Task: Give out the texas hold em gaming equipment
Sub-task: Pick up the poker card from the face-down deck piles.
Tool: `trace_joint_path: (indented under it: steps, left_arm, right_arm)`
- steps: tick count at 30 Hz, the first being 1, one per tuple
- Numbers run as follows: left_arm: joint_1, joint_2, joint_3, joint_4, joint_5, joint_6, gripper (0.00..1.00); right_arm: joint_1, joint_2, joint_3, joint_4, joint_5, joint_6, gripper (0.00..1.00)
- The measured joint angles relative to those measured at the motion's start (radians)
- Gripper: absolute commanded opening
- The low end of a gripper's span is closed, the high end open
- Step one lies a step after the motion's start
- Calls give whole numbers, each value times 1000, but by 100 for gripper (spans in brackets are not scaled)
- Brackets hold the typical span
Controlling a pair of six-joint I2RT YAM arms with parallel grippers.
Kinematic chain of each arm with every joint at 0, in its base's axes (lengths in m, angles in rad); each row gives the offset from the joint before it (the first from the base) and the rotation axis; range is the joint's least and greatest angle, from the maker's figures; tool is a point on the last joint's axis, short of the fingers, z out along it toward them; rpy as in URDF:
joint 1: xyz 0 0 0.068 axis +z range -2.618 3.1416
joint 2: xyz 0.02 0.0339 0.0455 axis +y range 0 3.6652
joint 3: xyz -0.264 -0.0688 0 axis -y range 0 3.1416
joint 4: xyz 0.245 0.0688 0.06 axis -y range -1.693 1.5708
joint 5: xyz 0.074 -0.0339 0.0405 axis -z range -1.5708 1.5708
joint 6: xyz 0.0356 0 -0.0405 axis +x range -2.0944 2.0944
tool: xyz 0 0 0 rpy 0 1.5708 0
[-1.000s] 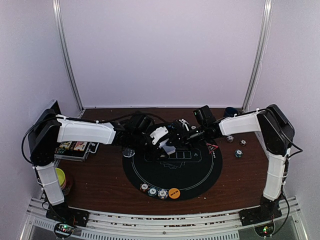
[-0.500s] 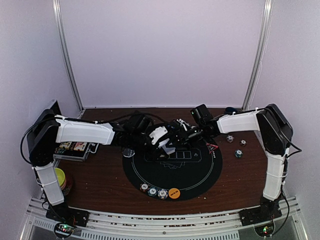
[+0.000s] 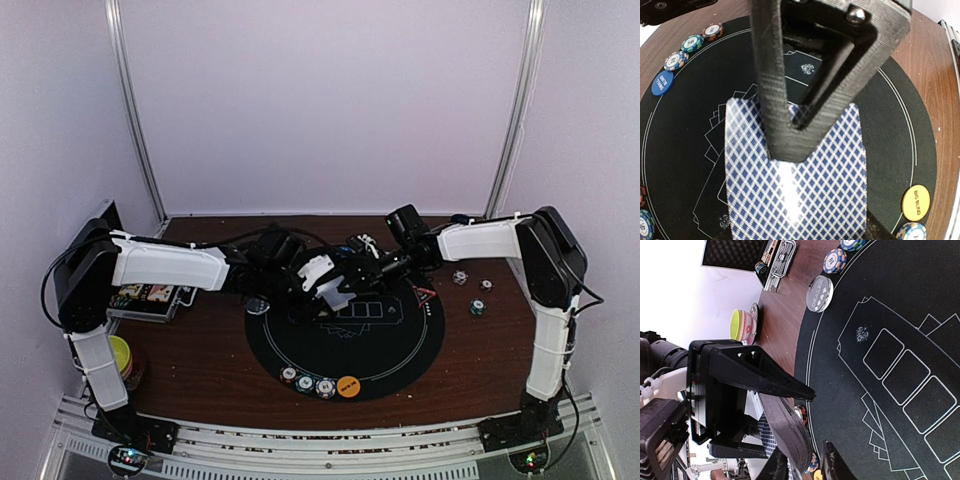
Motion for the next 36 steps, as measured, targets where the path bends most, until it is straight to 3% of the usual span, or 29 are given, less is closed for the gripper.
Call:
trace_joint_path:
  steps: [16,31,36]
  left_arm:
    - [0,-2,0,3,-3,0,59]
    - [0,-2,0,7,-16,0,59]
    - [0,-2,0,5,-16,0,59]
  right_arm:
    - [-13,-5,33,-86,-62,-40,0]
    - [-109,-31,39,-110,-99,-39,0]
    - [-165,-35,106,-195,-92,-96,0]
